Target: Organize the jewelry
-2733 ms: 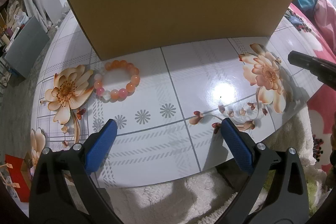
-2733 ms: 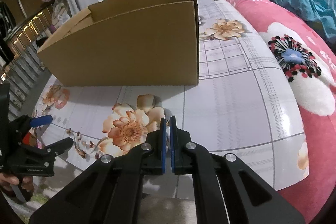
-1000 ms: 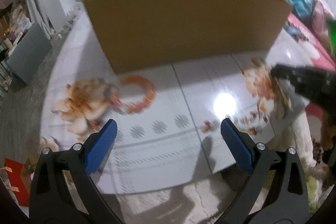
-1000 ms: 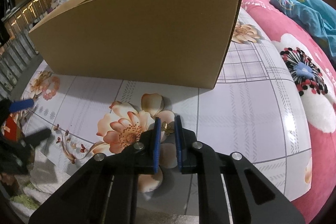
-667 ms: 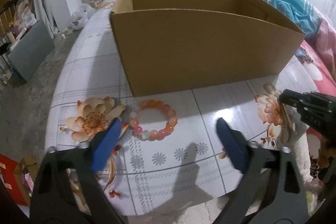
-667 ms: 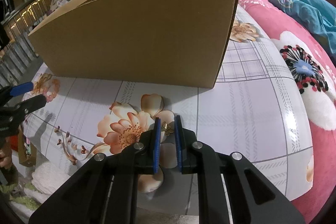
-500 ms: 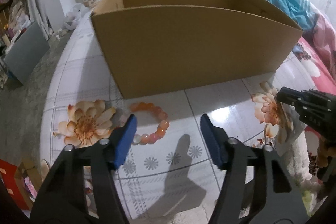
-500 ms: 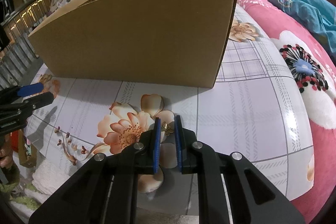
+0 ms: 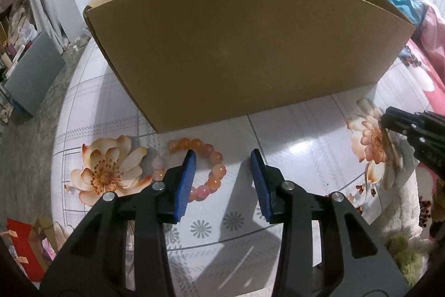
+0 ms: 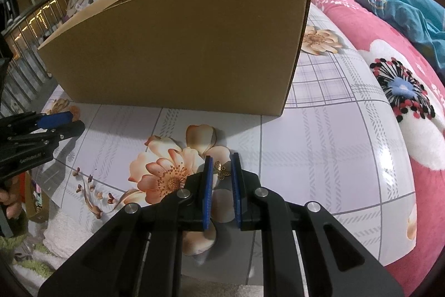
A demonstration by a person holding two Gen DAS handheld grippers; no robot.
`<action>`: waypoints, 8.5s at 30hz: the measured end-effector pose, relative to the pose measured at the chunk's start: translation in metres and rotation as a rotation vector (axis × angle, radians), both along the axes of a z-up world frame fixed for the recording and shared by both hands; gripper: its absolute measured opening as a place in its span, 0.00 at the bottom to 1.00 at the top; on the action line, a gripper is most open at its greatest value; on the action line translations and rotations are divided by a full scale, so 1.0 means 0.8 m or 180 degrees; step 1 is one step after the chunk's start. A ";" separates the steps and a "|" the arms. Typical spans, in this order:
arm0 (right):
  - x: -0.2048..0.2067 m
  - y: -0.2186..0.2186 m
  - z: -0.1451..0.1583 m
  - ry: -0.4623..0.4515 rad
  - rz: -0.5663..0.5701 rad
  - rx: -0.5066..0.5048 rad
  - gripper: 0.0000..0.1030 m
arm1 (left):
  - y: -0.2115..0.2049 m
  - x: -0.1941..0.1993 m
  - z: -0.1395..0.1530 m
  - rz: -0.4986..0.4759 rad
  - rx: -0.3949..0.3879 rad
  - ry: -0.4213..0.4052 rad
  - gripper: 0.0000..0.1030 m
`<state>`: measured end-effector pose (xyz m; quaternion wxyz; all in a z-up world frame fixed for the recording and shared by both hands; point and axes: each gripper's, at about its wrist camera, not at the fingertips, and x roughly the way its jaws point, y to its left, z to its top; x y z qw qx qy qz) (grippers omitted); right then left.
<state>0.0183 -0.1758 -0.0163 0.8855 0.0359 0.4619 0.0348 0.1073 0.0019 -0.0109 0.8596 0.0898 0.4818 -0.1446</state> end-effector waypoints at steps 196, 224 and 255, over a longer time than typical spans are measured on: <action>0.016 0.017 0.117 -0.0181 -0.0201 0.0257 0.91 | 0.021 -0.012 0.133 0.0985 -0.0032 -0.0426 0.91; 0.065 0.009 0.092 0.0167 -0.0361 0.0214 0.91 | -0.026 0.016 0.095 0.0745 0.0250 -0.0024 0.91; 0.062 0.014 0.094 0.0142 -0.0337 0.0157 0.91 | -0.028 0.014 0.097 0.0685 0.0180 0.0008 0.91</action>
